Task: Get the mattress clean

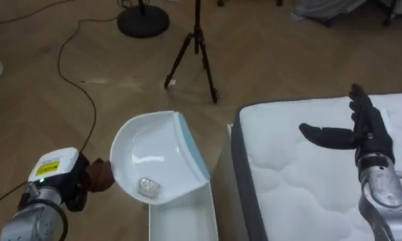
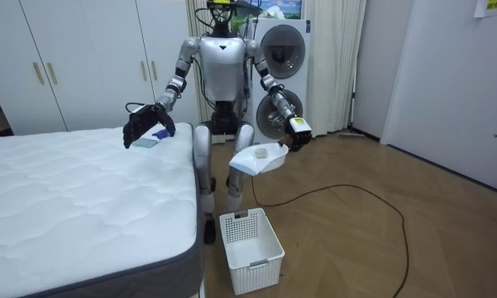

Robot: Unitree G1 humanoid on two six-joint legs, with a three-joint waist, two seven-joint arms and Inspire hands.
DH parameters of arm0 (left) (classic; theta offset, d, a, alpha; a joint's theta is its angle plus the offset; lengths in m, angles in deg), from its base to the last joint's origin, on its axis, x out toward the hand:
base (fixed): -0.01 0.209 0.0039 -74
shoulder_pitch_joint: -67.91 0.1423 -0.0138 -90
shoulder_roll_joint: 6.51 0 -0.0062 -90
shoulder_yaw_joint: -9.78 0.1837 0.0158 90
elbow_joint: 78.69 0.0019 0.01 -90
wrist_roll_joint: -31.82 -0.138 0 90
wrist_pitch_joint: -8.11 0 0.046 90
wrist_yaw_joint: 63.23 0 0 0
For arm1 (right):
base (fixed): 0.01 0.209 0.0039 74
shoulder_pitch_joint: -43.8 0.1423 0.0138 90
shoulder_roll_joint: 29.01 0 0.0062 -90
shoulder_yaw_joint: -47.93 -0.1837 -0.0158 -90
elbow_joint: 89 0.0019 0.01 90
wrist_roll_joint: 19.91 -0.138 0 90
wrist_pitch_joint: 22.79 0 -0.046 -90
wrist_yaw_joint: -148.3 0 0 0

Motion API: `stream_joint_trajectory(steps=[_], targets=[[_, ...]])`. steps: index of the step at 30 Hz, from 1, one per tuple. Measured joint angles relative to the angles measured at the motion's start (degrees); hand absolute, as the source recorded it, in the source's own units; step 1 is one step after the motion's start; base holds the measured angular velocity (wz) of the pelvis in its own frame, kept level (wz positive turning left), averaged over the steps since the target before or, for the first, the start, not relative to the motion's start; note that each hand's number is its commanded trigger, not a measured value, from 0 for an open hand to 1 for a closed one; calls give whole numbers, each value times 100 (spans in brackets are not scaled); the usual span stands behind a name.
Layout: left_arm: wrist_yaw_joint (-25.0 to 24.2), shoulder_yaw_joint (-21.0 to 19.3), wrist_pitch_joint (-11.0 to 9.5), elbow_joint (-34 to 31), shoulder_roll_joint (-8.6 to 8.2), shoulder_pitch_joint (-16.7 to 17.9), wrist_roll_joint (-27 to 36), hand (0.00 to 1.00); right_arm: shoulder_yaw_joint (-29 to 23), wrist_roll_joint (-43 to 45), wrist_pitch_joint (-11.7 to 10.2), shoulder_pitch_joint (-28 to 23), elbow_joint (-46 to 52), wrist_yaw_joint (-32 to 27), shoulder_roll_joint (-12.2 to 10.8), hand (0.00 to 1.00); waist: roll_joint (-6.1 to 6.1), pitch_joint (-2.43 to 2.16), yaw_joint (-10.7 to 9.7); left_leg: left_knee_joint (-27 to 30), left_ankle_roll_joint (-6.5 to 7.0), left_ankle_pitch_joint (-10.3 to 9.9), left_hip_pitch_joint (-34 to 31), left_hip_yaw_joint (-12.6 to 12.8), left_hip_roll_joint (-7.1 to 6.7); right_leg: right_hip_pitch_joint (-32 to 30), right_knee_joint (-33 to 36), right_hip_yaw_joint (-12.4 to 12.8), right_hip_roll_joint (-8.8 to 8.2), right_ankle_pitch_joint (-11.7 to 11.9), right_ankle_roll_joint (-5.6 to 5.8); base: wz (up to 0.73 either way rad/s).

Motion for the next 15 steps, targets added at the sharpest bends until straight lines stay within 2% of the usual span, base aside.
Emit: stream_joint_trajectory(steps=[1,2,4,5,10,13,14,15], targets=[[2,7,7,0,-1,-12,-10,100,0,-18,0,-12,4,-5,0,0,2,-1,-44,3,-38,-103,-28,527,196,29,20,-71,1,-60,-9,46],[8,18,12,0,-12,-17,-46,100,0,-46,-3,-12,10,8,-4,0,-6,-3,-24,23,38,-216,-9,904,350,27,138,-119,16,-192,-23,16],[2,55,17,-2,-24,4,-161,100,-8,-50,-20,-13,58,112,-3,0,-16,-10,44,7,63,-233,78,831,311,27,192,-102,38,-263,-1,6],[3,69,18,-2,-23,1,-235,100,-4,-46,-70,-26,59,177,-3,0,-4,-3,48,-1,98,-212,98,791,307,43,190,-101,41,-267,-3,17],[8,74,45,50,-13,10,-289,100,12,17,-150,-91,-12,262,-3,0,77,47,119,-142,93,-213,191,784,306,177,57,-156,63,-290,-6,16],[4,77,116,137,-11,74,-528,100,10,28,-185,-83,-267,466,4,0,83,47,164,-399,-45,-159,309,826,292,255,-110,-269,23,-254,-43,-2],[0,77,153,229,-8,76,-583,100,11,33,-185,-40,-380,522,11,0,102,47,166,-490,-180,-139,332,874,294,316,-228,-353,-8,-211,-51,7],[-42,80,189,272,4,76,-623,100,10,39,-185,-7,-419,558,27,0,137,48,88,-543,-221,-120,312,907,297,373,-382,-463,-76,-168,-36,14]])
